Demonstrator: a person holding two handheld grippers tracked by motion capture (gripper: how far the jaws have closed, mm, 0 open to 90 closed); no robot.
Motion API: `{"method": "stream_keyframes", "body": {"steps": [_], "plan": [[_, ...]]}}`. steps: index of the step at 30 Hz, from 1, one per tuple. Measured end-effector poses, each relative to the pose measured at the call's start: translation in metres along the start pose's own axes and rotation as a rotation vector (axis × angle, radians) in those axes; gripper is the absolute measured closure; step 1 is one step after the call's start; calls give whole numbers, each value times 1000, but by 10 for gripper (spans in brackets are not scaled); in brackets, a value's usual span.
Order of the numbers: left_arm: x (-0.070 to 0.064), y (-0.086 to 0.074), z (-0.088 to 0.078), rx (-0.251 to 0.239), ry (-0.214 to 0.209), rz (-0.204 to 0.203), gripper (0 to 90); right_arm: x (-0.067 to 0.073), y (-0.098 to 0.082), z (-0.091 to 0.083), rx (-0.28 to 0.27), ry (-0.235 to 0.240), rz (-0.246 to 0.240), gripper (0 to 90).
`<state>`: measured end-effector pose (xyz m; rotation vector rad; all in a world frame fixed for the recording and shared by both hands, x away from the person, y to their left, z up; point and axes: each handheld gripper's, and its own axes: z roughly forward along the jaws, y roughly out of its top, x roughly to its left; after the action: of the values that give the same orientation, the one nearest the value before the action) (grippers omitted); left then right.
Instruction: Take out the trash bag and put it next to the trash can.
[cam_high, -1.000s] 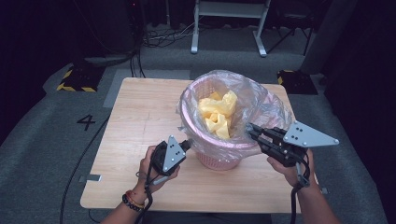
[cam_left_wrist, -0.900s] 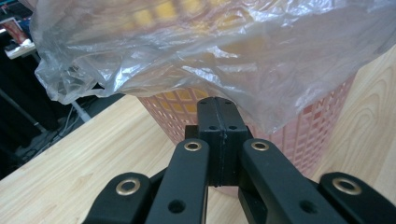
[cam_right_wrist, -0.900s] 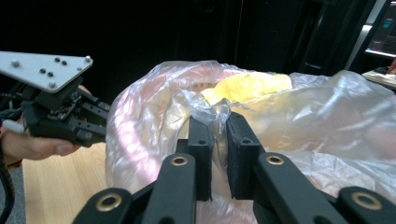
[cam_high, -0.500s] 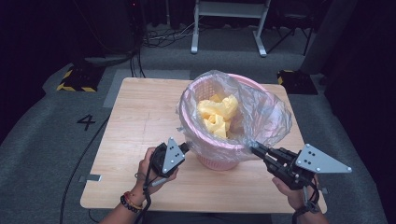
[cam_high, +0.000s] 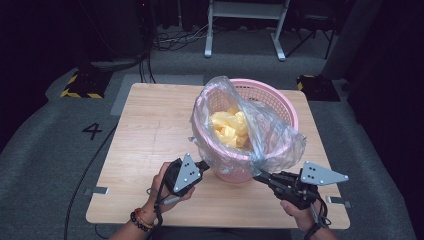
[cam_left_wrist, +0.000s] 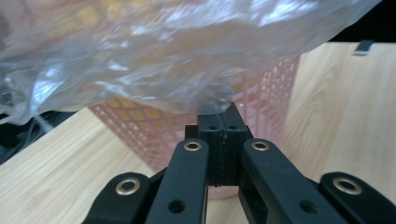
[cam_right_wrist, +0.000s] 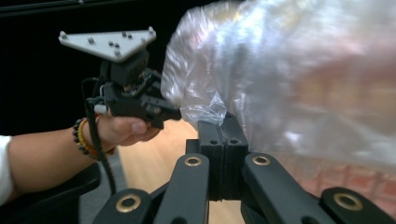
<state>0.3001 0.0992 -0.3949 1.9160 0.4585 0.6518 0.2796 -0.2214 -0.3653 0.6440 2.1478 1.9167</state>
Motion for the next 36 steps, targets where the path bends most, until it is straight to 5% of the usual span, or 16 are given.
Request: {"method": "stream_keyframes", "body": {"steps": [2, 4, 7, 11, 23, 27, 30, 33, 34, 35, 36], "plan": [[0, 0, -1, -21, -20, -17, 899, -3, -3, 2, 7, 12, 14, 900], [0, 0, -3, -60, -94, -40, 761, -11, -9, 8, 28, 40, 40, 900], [-2, 2, -3, -73, -115, -58, 634, -15, -12, 10, 51, 63, 46, 900], [-9, 8, 0, -76, -234, -107, 415, -21, -22, 20, 120, 60, 3, 900], [-26, 14, 15, -82, -318, -134, 341, -25, -41, 45, 186, 105, -17, 900], [-33, 19, 18, -91, -318, -134, 340, -19, -43, 50, 218, 111, -76, 900], [-39, 24, 23, -91, -273, -123, 354, -13, -44, 52, 232, 82, -151, 900], [-42, 26, 24, -87, -231, -96, 662, -8, -44, 52, 235, 57, -211, 899], [-42, 26, 24, -92, -208, -76, 662, -8, -44, 52, 233, 48, -221, 887], [-40, 26, 23, -94, -192, -66, 806, -8, -44, 49, 224, 31, -227, 807], [-38, 25, 23, -95, -191, -70, 843, -9, -44, 48, 221, 26, -234, 761]]}}
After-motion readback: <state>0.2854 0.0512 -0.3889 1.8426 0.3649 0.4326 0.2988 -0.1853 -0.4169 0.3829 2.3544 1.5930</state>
